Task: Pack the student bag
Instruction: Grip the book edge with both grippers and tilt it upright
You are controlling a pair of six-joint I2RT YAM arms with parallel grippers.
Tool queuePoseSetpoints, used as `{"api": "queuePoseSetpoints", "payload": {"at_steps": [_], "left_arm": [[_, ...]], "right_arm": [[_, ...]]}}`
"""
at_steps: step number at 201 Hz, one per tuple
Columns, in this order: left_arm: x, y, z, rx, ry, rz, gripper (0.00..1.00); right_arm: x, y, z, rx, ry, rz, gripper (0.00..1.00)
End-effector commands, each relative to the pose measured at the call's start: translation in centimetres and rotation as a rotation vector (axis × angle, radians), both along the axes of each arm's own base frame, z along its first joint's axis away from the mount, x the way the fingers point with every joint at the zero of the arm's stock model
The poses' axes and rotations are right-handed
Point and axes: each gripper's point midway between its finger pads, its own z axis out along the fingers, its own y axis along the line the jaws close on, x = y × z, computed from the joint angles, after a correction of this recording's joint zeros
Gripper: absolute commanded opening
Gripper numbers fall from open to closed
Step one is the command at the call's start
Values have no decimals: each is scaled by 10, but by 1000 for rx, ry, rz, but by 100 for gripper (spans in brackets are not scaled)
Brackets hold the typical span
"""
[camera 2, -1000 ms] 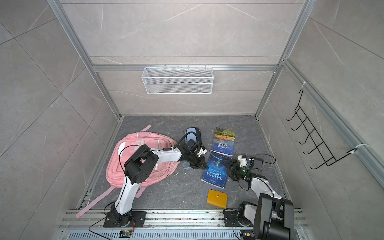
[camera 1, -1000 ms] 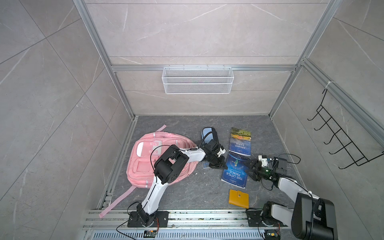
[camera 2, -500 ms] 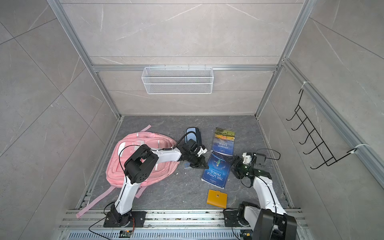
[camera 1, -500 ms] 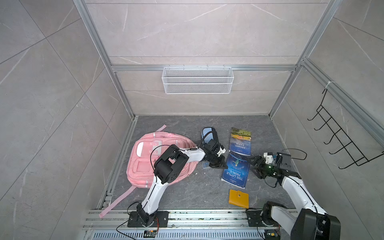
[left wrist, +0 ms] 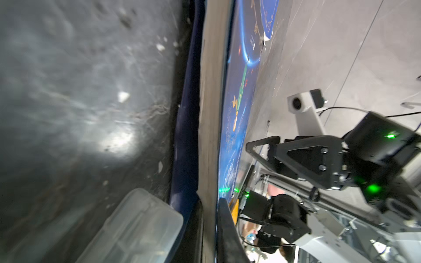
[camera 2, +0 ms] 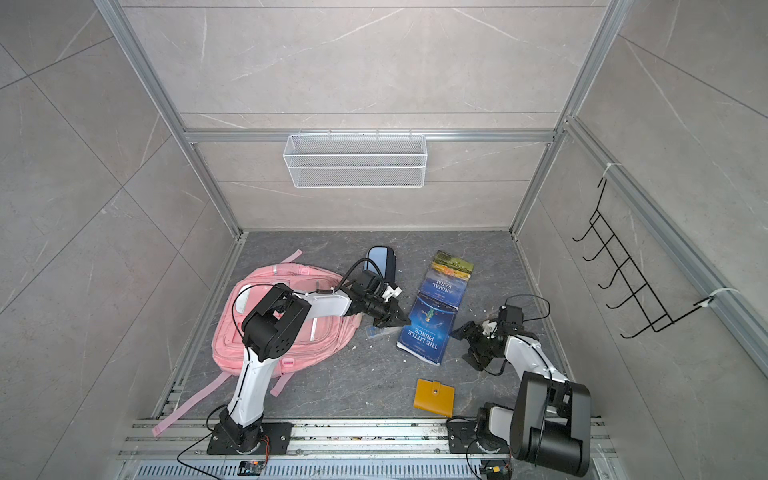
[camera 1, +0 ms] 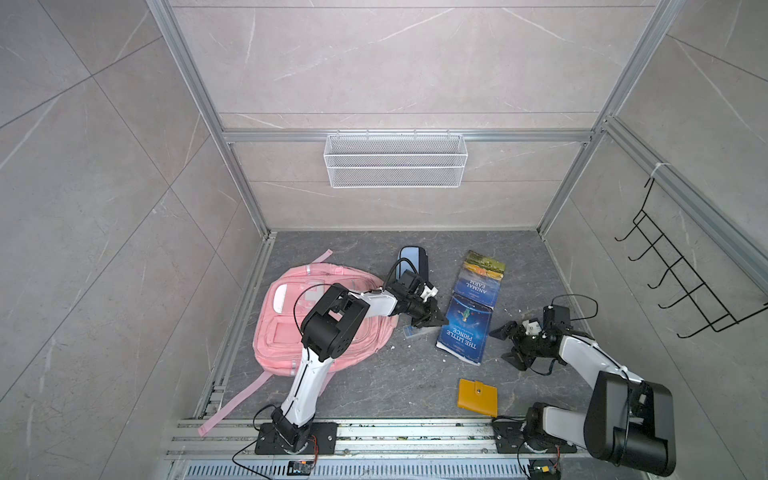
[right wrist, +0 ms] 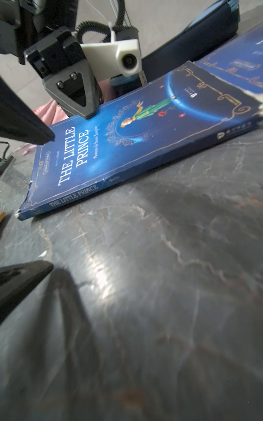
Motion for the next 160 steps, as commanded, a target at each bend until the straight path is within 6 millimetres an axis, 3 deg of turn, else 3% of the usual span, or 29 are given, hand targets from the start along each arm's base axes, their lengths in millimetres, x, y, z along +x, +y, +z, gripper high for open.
{"api": "queuePoseSetpoints", "payload": {"at_steps": [1, 82, 121, 160], "left_arm": [[-4, 0, 20, -8, 104, 9, 0], [-1, -3, 34, -33, 118, 18, 0], [-5, -1, 33, -16, 117, 10, 0], [-6, 5, 48, 29, 34, -26, 0]], "right_arm": [[13, 12, 2, 78, -73, 46, 82], [29, 43, -10, 178, -109, 67, 82], [40, 50, 8, 251, -225, 60, 79], [52, 48, 39, 225, -370, 80, 37]]}}
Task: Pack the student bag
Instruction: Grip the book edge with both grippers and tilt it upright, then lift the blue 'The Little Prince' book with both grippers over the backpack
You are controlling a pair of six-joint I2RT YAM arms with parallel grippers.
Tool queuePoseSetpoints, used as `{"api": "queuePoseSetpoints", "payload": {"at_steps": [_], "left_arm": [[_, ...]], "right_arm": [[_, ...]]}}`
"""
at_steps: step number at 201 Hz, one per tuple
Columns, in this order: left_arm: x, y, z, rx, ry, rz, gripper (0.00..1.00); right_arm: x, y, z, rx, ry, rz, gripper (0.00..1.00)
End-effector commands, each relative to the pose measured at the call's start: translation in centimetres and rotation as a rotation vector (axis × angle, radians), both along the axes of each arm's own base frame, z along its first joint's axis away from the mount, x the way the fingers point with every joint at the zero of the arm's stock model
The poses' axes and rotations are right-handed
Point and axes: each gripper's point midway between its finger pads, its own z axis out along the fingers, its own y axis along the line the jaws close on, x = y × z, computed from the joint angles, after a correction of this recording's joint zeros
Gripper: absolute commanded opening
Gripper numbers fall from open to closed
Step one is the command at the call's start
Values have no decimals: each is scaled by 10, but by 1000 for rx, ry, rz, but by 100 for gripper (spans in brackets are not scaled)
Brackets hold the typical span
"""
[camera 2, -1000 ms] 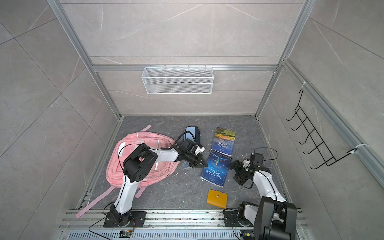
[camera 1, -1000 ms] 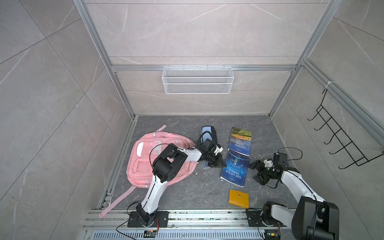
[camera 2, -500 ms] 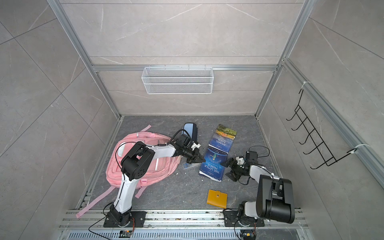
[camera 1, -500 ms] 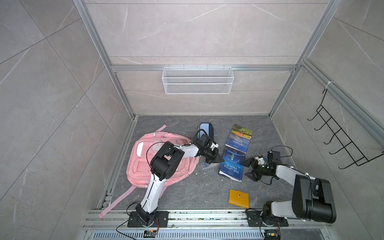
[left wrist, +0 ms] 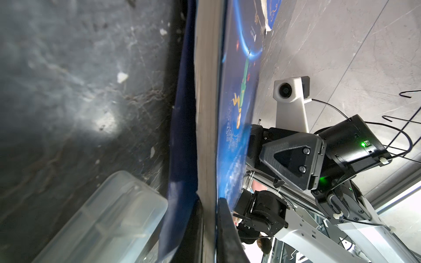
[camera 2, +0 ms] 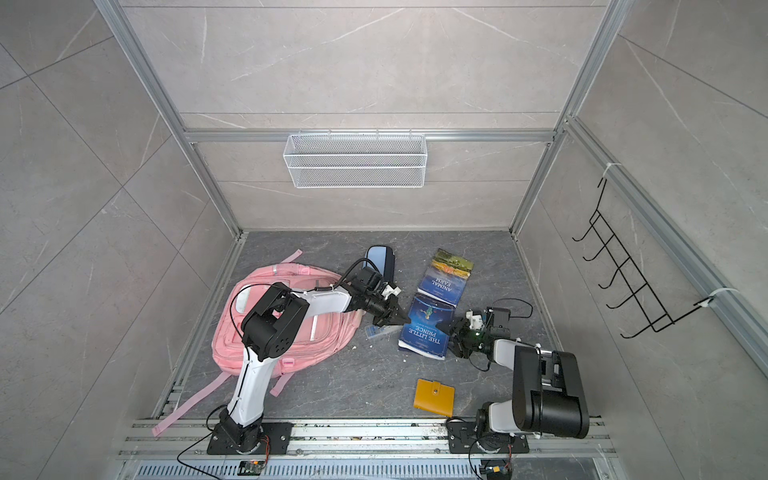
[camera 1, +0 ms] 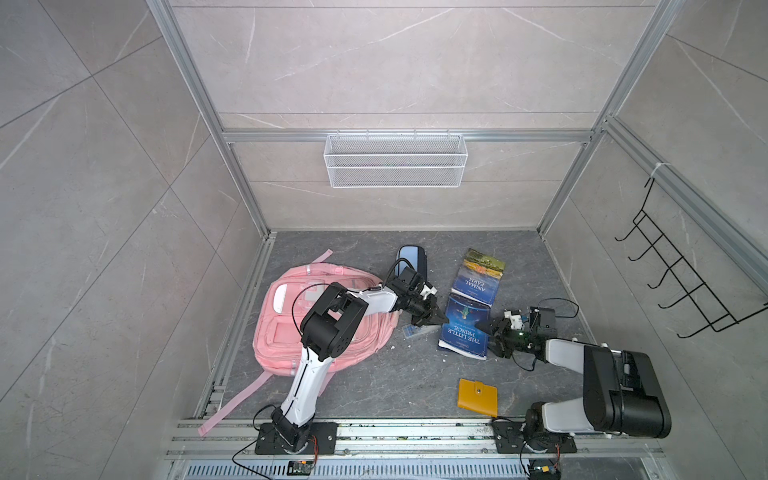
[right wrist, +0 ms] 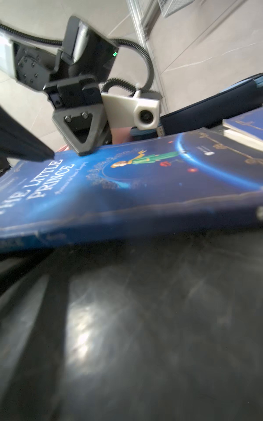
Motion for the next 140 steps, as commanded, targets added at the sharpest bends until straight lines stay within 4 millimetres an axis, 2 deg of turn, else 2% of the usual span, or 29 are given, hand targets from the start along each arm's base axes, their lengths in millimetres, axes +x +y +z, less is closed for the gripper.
{"api": "queuePoseSetpoints", "payload": {"at_steps": [1, 7, 15, 35, 48, 66, 84, 103, 122, 140], "left_arm": [[-3, 4, 40, -6, -58, -34, 0], [-3, 5, 45, -6, -76, -42, 0], [-3, 5, 54, -10, -102, -49, 8], [-2, 8, 77, -20, -181, -69, 35], [-5, 14, 94, -11, -241, -90, 52], [-9, 26, 117, -19, -320, -97, 65], [-12, 43, 145, -43, -422, -81, 70], [-11, 70, 174, -8, -595, -79, 73], [-9, 97, 197, 38, -770, -100, 73], [-3, 120, 219, 48, -879, -95, 73]], "right_arm": [[16, 2, 34, 2, -161, 10, 36], [18, 2, 40, -3, -185, 11, 32], [20, 1, 48, -16, -220, 17, 24], [24, 1, 71, -67, -312, 44, 2], [24, 1, 87, -112, -373, 72, 0], [23, 6, 108, -177, -446, 134, 0], [20, 15, 126, -226, -501, 220, 0], [16, 28, 149, -283, -578, 317, 0], [9, 51, 176, -317, -674, 429, 0], [0, 76, 192, -346, -738, 556, 0]]}}
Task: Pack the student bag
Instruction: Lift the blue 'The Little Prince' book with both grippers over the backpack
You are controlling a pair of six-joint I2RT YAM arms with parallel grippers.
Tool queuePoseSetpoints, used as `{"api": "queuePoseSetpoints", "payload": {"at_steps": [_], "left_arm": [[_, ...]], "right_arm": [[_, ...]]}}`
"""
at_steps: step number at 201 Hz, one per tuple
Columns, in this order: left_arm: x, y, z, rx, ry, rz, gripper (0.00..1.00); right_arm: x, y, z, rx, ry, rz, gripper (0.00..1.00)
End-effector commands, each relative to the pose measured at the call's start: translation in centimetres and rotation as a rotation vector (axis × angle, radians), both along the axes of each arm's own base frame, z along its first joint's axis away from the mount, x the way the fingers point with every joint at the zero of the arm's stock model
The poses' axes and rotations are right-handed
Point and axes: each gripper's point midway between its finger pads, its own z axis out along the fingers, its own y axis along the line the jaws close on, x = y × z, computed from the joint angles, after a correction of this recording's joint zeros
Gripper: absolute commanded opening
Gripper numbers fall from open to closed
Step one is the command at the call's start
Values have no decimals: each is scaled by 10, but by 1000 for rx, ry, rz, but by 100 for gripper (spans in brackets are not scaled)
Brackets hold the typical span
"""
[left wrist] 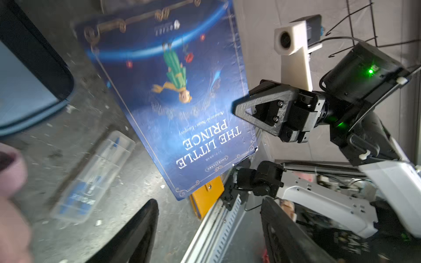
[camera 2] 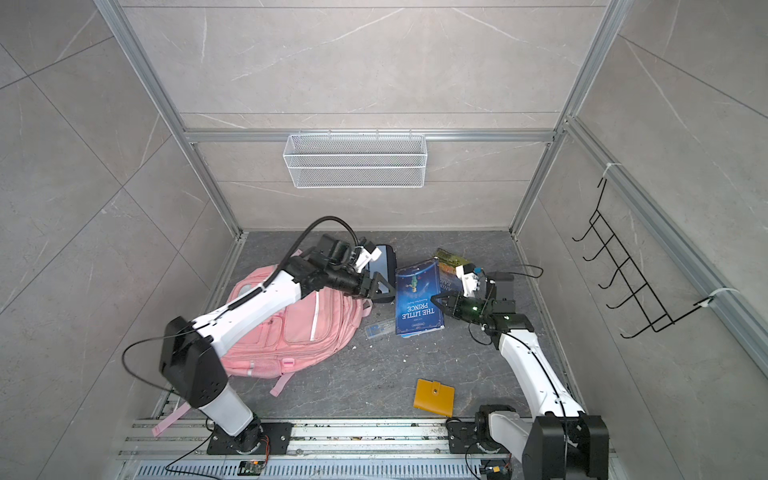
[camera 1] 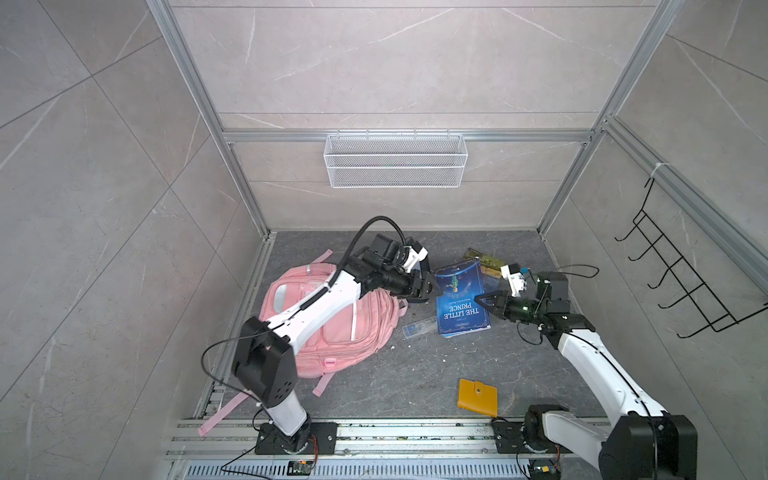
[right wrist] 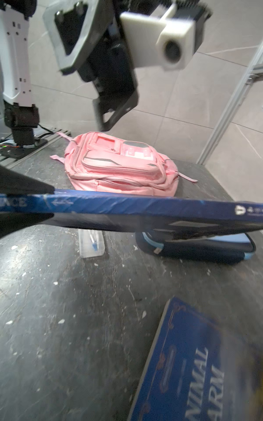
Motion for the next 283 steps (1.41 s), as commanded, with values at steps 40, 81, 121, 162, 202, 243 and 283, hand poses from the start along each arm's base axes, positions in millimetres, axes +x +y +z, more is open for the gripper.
{"api": "queuePoseSetpoints", "payload": {"at_steps": [40, 81, 121, 162, 202, 243, 283], "left_arm": [[19, 68, 47, 110, -338, -19, 75], [17, 75, 53, 47, -317, -66, 77], [-2, 71, 51, -1, -241, -143, 78], [-12, 74, 72, -104, -209, -156, 73], [-24, 77, 70, -114, -183, -166, 28], [-29, 83, 77, -143, -190, -130, 0], [-1, 106, 90, -195, -188, 50, 0]], "right_arm": [[-45, 82, 48, -140, -161, 481, 0], [-65, 126, 74, -102, -145, 708, 0], [-67, 146, 102, -59, -186, 795, 0], [-66, 155, 117, -78, -213, 867, 0], [-54, 164, 126, -63, -256, 882, 0], [-44, 168, 128, -79, -281, 883, 0], [-4, 145, 128, -108, -187, 611, 58]]}}
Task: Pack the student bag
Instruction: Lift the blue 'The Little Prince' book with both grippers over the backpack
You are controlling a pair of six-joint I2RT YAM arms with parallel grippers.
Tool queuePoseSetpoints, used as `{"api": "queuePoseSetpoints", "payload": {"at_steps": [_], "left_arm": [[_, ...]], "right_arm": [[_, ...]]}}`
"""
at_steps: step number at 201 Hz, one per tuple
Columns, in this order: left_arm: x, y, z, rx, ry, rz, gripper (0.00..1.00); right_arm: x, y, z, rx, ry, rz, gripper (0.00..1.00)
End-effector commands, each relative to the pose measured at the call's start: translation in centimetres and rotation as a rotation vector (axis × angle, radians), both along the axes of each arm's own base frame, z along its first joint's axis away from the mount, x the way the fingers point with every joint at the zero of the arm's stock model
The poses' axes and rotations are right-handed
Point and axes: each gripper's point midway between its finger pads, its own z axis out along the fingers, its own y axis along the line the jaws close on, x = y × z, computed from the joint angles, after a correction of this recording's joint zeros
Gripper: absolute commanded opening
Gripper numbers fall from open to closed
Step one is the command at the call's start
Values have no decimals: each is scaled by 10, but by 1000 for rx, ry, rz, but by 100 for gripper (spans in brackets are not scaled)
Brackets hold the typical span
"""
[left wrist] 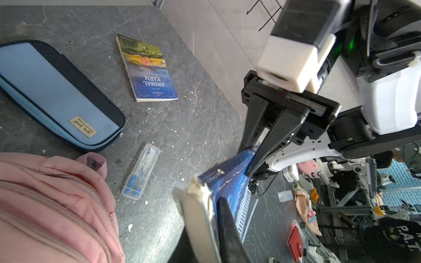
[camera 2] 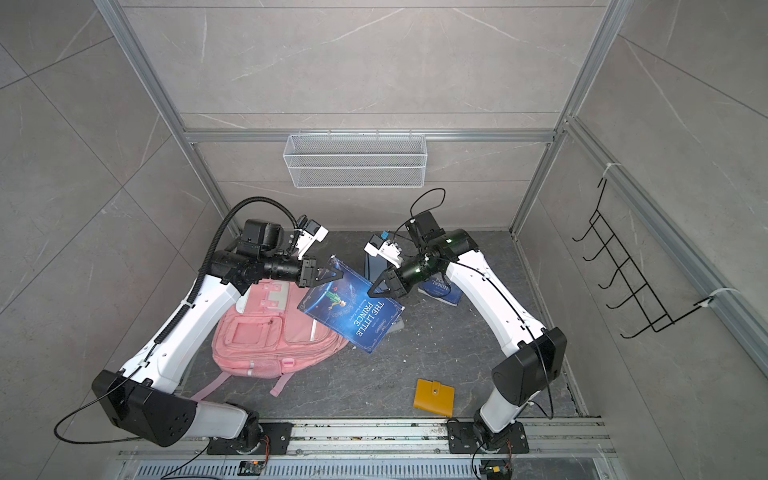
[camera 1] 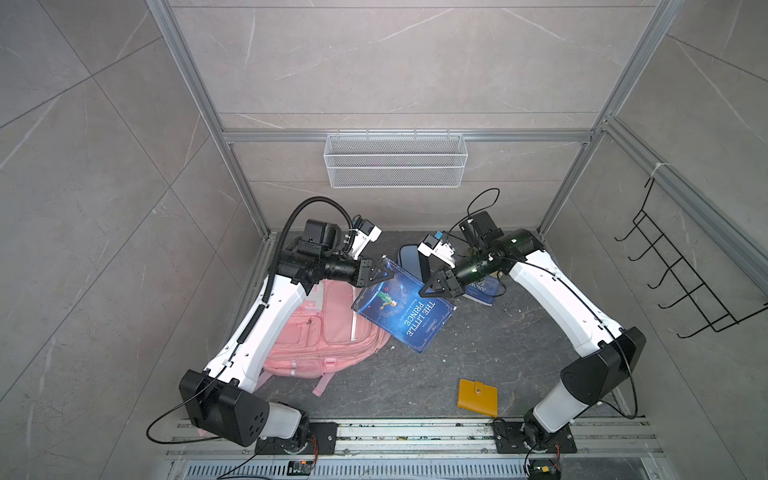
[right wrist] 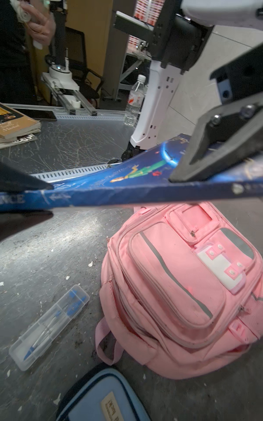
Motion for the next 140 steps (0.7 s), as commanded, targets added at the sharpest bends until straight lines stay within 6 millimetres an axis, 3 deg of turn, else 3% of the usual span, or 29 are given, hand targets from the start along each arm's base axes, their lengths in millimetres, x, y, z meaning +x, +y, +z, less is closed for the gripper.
{"api": "queuePoseSetpoints", "payload": {"at_steps": [1, 14, 21, 24, 43, 57, 72, 92, 113, 140], "left_arm": [[11, 10, 19, -75, -1, 82, 0], [20, 19, 26, -110, 4, 137, 0], [23, 22, 31, -136, -4, 155, 0], [24, 23, 33, -149, -2, 160, 0], [31, 29, 42, -210, 20, 191, 0], [34, 29, 48, -247, 25, 201, 0], [37, 29, 51, -280, 38, 210, 0], [43, 27, 55, -326, 55, 220, 0], [47, 26, 59, -371, 64, 217, 0], [49, 25, 60, -381, 72, 218, 0]], "right_arm": [[32, -10, 27, 83, -9, -196, 59], [48, -32, 33, 215, 41, -355, 75], [51, -43, 37, 291, 56, -422, 97], [53, -47, 40, 321, 55, -450, 99], [44, -56, 25, 363, 87, -488, 100], [36, -54, 10, 375, 126, -480, 100], [33, -52, 5, 439, 148, -471, 100], [30, -38, 6, 514, 165, -408, 100], [32, -19, -9, 476, 180, -375, 100], [41, -6, -2, 529, 166, -354, 96]]}}
